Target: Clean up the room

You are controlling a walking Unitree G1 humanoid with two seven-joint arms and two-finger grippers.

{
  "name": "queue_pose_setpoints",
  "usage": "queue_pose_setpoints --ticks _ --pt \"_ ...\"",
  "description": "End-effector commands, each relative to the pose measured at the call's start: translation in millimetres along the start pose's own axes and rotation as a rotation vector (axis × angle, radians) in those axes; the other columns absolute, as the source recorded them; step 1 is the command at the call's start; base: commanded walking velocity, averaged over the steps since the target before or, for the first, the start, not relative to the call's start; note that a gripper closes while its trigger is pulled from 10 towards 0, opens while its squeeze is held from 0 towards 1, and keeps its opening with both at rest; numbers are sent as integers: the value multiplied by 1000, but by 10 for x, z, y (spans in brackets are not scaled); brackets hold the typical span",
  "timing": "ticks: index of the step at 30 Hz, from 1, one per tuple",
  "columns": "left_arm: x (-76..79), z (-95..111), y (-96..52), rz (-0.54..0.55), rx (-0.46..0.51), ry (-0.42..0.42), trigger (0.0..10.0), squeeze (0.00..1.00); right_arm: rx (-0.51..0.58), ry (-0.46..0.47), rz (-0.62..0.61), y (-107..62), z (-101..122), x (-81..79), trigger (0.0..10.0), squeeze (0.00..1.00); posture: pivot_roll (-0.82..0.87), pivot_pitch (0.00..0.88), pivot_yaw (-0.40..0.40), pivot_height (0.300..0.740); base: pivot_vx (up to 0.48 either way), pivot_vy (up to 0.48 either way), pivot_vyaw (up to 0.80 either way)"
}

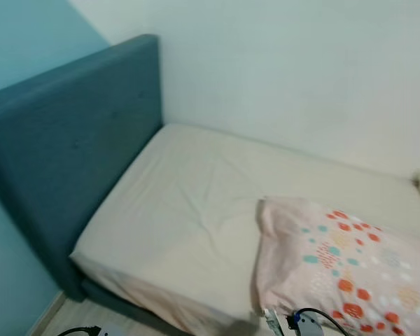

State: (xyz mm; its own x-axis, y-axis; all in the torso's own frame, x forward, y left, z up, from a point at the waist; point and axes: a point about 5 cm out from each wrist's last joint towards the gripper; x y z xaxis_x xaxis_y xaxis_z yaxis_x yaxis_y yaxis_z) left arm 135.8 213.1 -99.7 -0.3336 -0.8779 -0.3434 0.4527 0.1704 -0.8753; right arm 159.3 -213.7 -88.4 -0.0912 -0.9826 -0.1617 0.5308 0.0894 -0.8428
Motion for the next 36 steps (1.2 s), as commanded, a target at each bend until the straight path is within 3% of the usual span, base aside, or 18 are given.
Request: queue_pose_setpoints --ticks 1,15,36 --pt "64 -125 -20 -22 -46 14 10000 0 0 -1 -2 -3 -4 9 10000 0 8 0 -96 740 -480 0 719" --pt "124 -184 -34 -53 -63 54 10000 0 -19 1 36 26 -17 -96 10000 0 5 0 -93 740 -434 0 723" --pt "170 -157 -36 -94 -33 110 10000 0 -44 -47 52 0 -78 -50 10000 0 6 0 -102 740 0 0 722"
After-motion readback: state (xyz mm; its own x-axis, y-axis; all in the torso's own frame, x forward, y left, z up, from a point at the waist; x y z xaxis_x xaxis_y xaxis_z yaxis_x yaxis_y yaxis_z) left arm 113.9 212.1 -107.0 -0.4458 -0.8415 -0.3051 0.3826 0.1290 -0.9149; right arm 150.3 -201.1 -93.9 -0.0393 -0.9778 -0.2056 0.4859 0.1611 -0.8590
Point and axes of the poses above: a point about 5 cm out from each wrist's last joint towards the gripper, its own y axis pointing out of the wrist towards the gripper, its own z axis along the axis of the wrist's last joint, x = y × z, and after that the axes turned 6 degrees about y, right-handed
